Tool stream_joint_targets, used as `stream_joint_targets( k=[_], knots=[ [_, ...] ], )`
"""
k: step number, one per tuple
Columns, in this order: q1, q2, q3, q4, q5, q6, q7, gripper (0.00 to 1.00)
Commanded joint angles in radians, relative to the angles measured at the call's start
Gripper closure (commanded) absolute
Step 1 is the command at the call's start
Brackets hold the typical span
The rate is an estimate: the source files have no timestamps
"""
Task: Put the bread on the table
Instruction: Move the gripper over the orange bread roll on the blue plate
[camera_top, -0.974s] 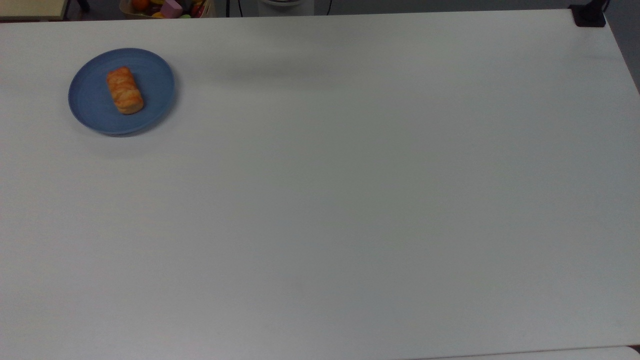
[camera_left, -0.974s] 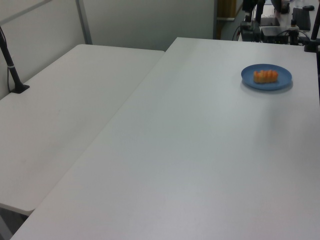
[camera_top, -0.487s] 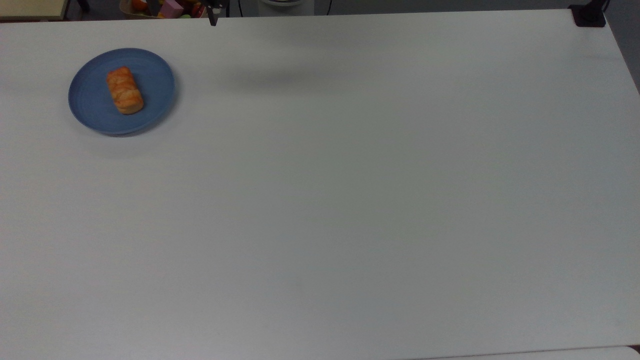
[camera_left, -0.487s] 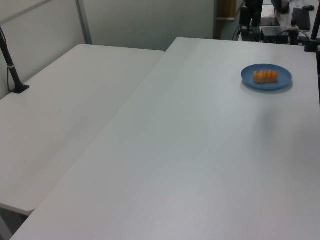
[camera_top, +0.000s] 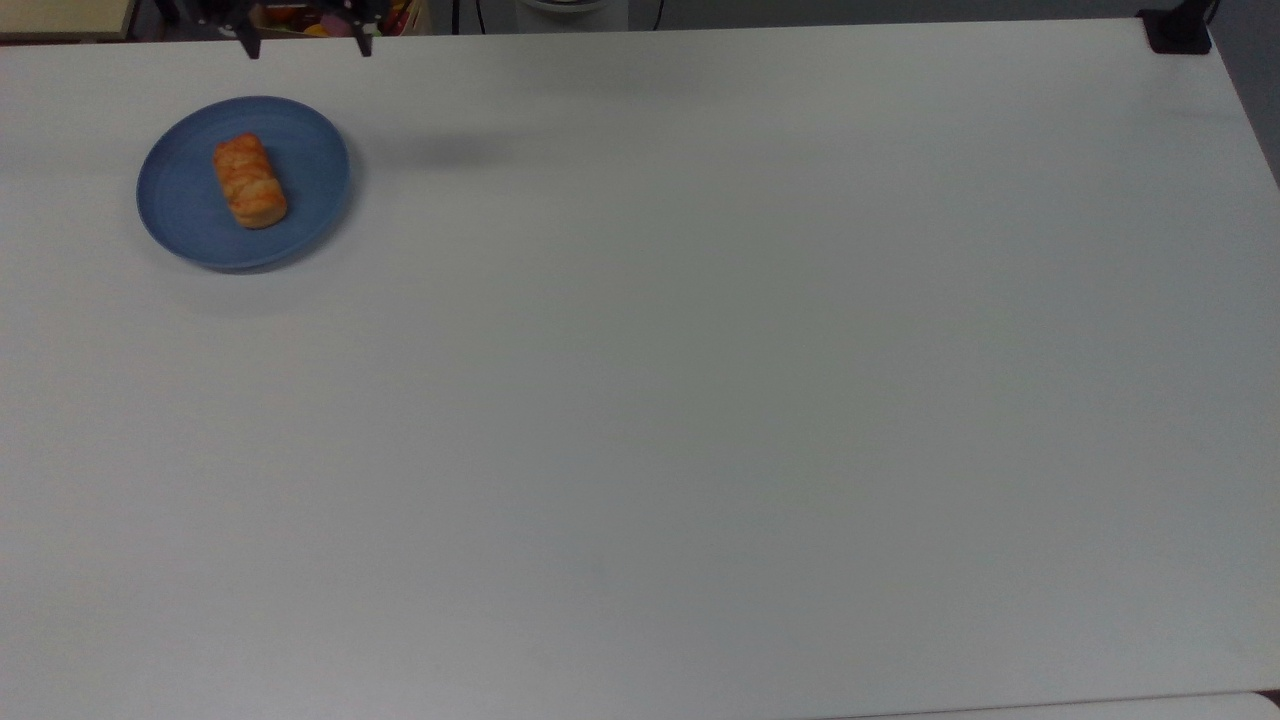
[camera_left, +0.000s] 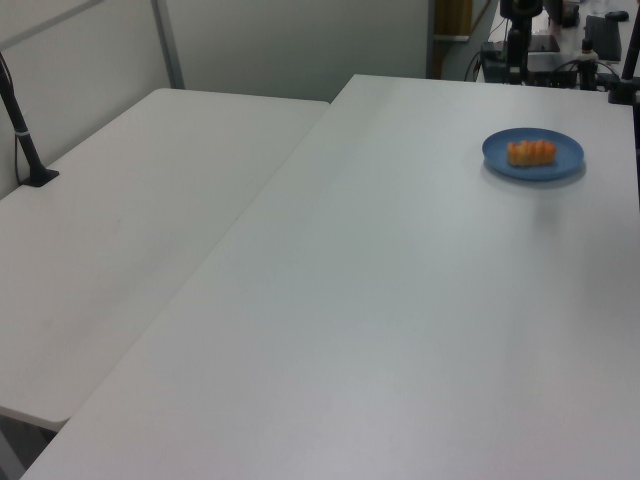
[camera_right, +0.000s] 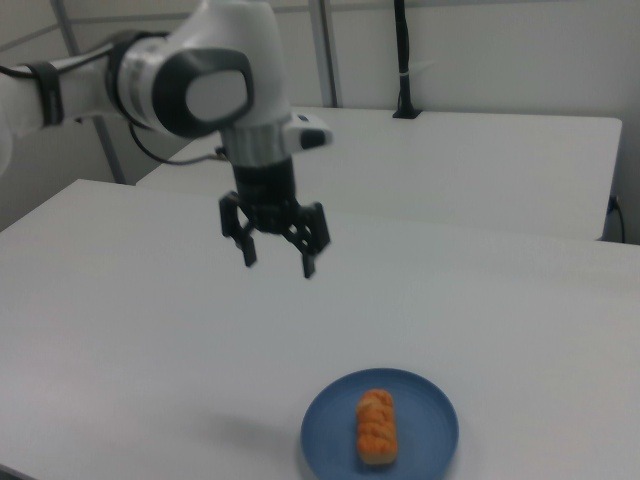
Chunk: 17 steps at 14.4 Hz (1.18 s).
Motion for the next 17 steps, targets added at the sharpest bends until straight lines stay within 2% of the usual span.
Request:
stream_joint_targets(
  k=[1, 5, 7, 12, 17],
  knots=[
    [0.02, -0.051, -0.089, -0.146, 0.017, 0.131, -0.143, 0.0],
    [0.02, -0.051, -0.167, -0.249, 0.01, 0.244, -0.299, 0.0],
    [0.02, -0.05, -0.185, -0.286, 0.01, 0.304, -0.347, 0.0],
    [0.008, -0.018, -0.199, -0.381, 0.003, 0.435, -0.437, 0.0],
    [-0.009, 0.045, -0.202, -0.407, 0.002, 0.533, -0.456, 0.0]
  ],
)
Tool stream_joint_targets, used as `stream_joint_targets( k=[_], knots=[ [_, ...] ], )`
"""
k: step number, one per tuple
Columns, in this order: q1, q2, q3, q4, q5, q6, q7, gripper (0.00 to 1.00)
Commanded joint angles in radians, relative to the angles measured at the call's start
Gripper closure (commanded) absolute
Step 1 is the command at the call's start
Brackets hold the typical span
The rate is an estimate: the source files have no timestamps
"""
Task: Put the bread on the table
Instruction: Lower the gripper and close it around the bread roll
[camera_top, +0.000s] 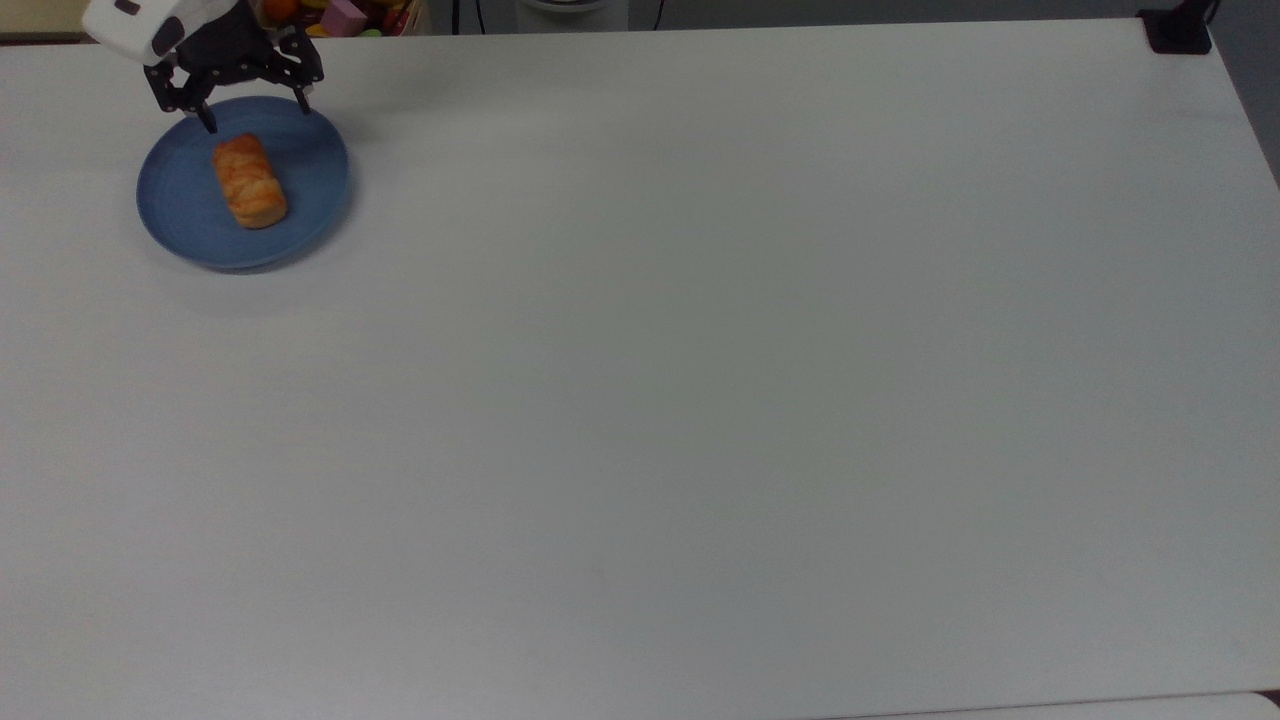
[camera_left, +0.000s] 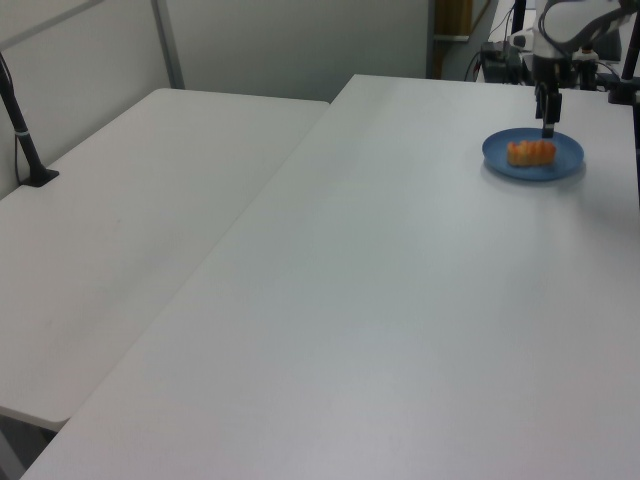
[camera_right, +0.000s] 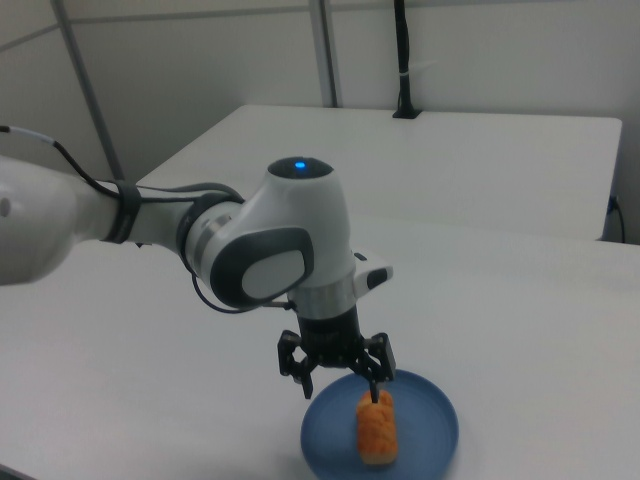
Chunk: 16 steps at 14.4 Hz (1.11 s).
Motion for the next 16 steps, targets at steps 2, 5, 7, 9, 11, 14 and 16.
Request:
stream_joint_targets(
  k=[2, 5, 7, 9, 11, 14, 16],
  knots=[
    [-0.022, 0.051, -0.01, -0.033, 0.003, 0.128, -0.055, 0.0],
    [-0.038, 0.082, -0.01, -0.033, 0.003, 0.177, -0.072, 0.0],
    [-0.039, 0.105, -0.01, -0.033, 0.003, 0.202, -0.072, 0.0],
    [-0.039, 0.128, -0.01, -0.033, 0.003, 0.225, -0.069, 0.03],
    [-0.039, 0.145, -0.009, -0.033, 0.008, 0.252, -0.055, 0.06],
    [-0.039, 0.151, -0.004, -0.033, 0.012, 0.262, -0.047, 0.19],
    [-0.039, 0.154, -0.001, -0.031, 0.014, 0.263, -0.043, 0.37]
  ],
)
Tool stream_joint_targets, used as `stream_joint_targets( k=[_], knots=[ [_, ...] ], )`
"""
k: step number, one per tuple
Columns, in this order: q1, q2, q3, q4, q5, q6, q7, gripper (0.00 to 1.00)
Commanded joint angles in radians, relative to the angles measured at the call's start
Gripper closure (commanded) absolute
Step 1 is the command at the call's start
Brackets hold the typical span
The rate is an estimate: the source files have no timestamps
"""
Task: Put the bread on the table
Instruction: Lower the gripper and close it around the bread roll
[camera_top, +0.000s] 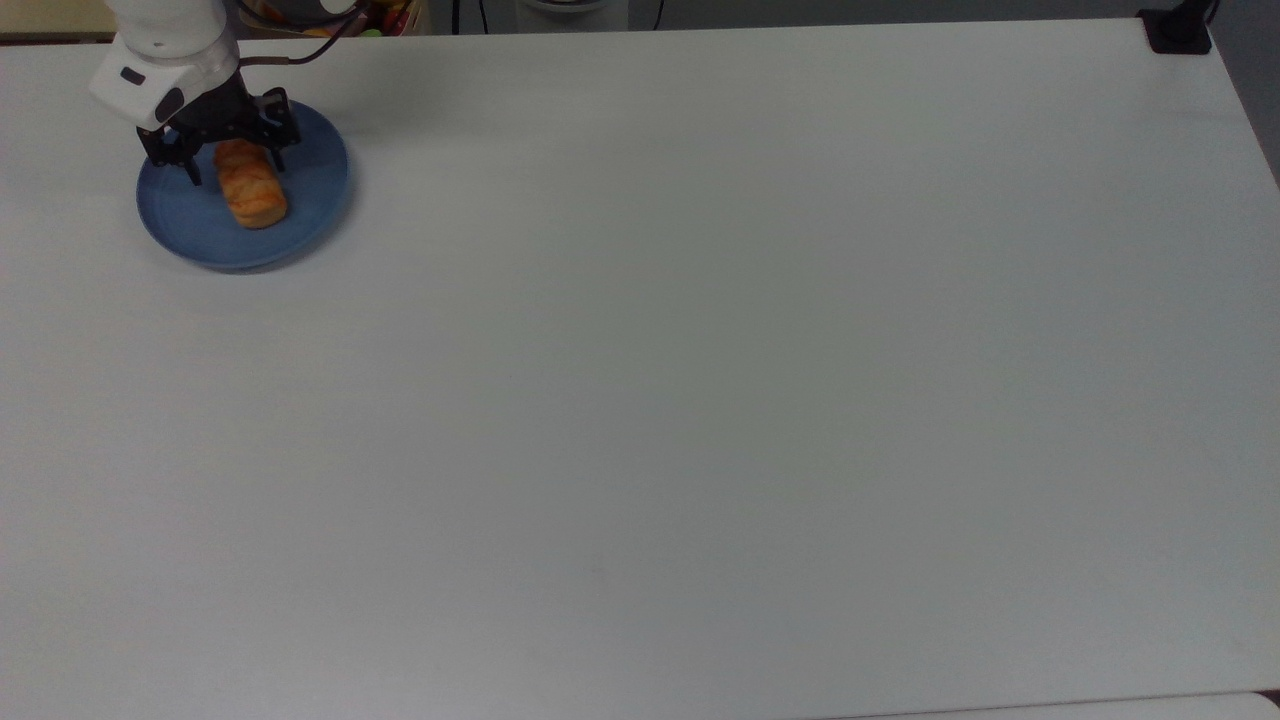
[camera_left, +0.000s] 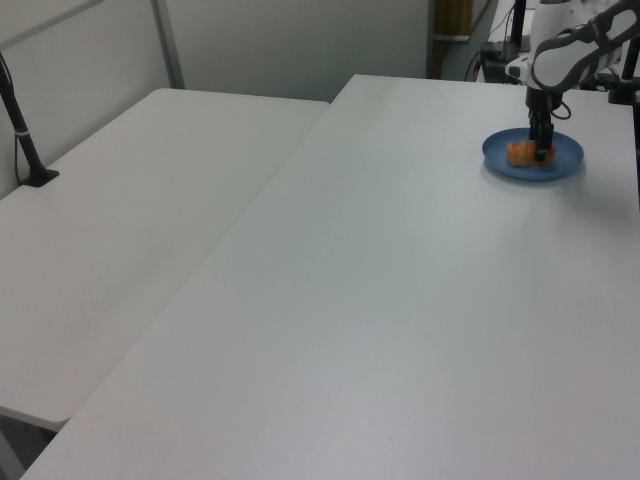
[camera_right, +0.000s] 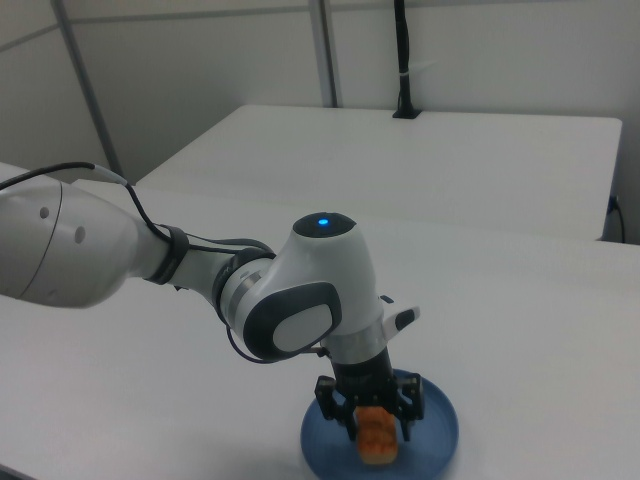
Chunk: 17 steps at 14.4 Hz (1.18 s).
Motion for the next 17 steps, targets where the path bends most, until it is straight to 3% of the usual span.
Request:
stream_joint_targets(
  k=[1, 3, 8, 14, 17],
  knots=[
    [0.007, -0.002, 0.0, -0.012, 0.014, 0.028, 0.012, 0.48],
    [0.01, -0.002, 0.002, -0.012, 0.014, 0.041, 0.024, 0.67],
    [0.014, -0.002, 0.003, -0.012, 0.014, 0.045, 0.061, 1.0],
    [0.01, -0.053, 0.002, 0.007, 0.014, -0.049, 0.067, 1.0],
    [0.007, -0.08, 0.002, 0.074, 0.015, -0.163, 0.097, 1.0]
  ],
)
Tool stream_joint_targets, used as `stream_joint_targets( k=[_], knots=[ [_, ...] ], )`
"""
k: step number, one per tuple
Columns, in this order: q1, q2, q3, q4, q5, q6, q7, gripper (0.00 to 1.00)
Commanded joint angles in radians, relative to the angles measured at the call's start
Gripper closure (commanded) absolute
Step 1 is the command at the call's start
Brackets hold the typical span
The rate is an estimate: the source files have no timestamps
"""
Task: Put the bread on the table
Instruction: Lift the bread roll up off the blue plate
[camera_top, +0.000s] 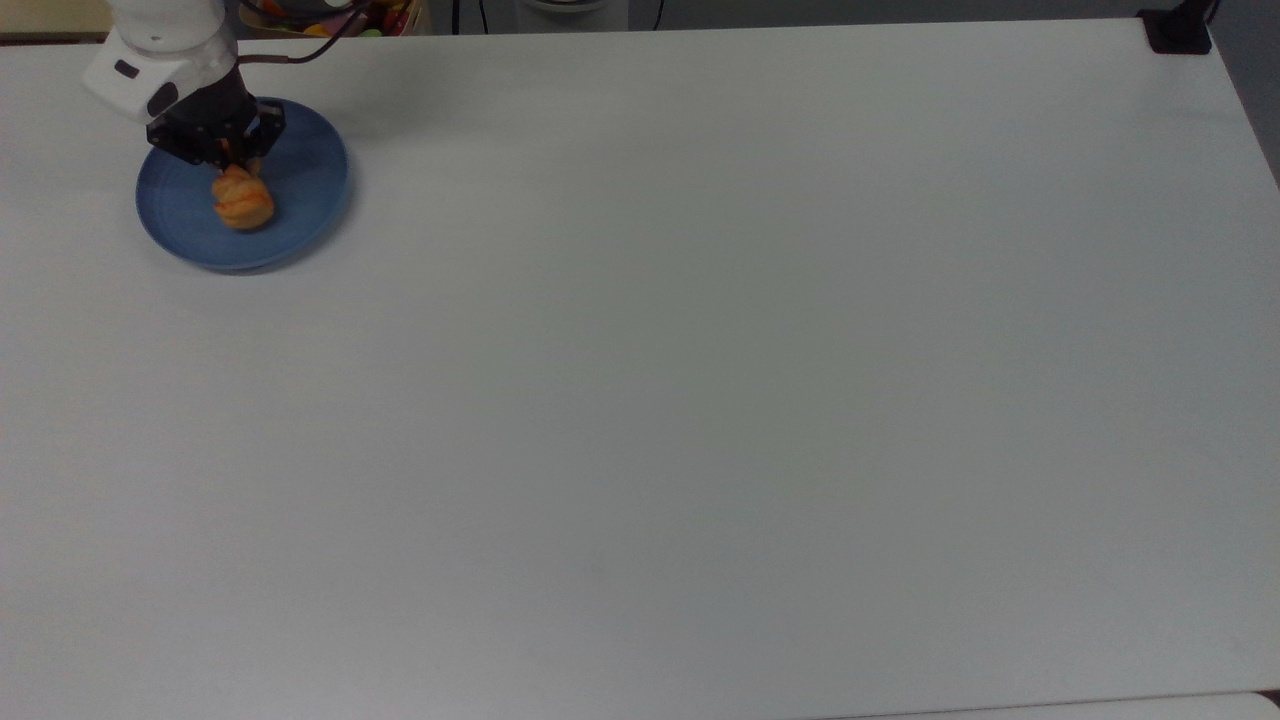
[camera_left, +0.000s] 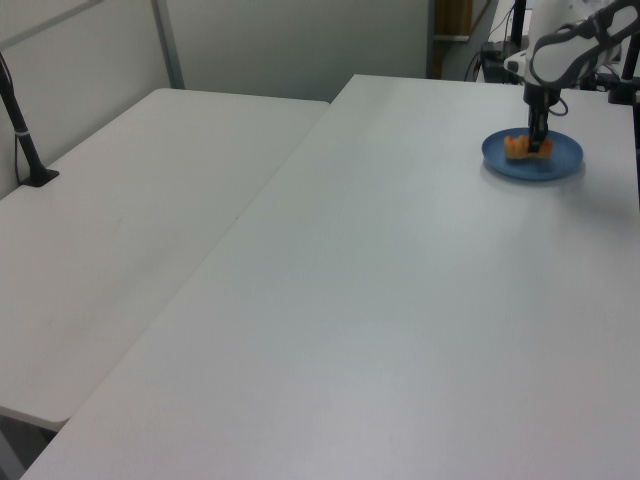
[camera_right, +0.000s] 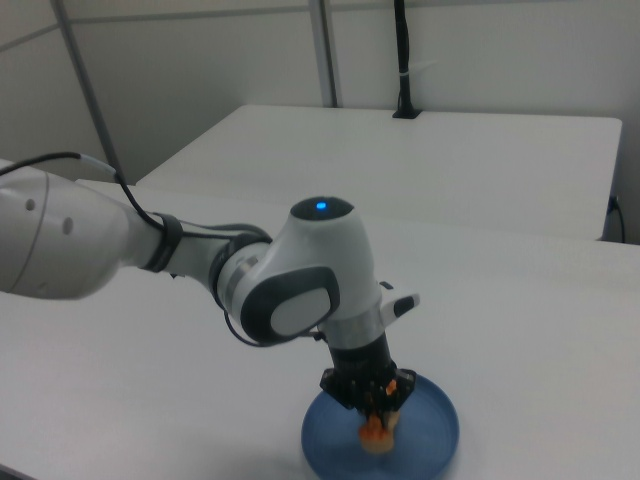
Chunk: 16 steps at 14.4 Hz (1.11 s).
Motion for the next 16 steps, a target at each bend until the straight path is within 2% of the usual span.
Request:
stream_joint_targets(
  k=[1, 5, 9, 13, 16],
  knots=[
    [0.001, -0.06, -0.001, 0.077, 0.014, -0.163, 0.07, 1.0],
    [0.012, -0.094, 0.007, 0.176, 0.039, -0.295, 0.153, 1.0],
    [0.012, -0.131, 0.061, 0.31, 0.053, -0.466, 0.259, 1.0],
    [0.009, -0.172, 0.136, 0.412, 0.053, -0.606, 0.363, 1.0],
    [0.006, -0.192, 0.212, 0.47, 0.051, -0.698, 0.428, 1.0]
  ],
)
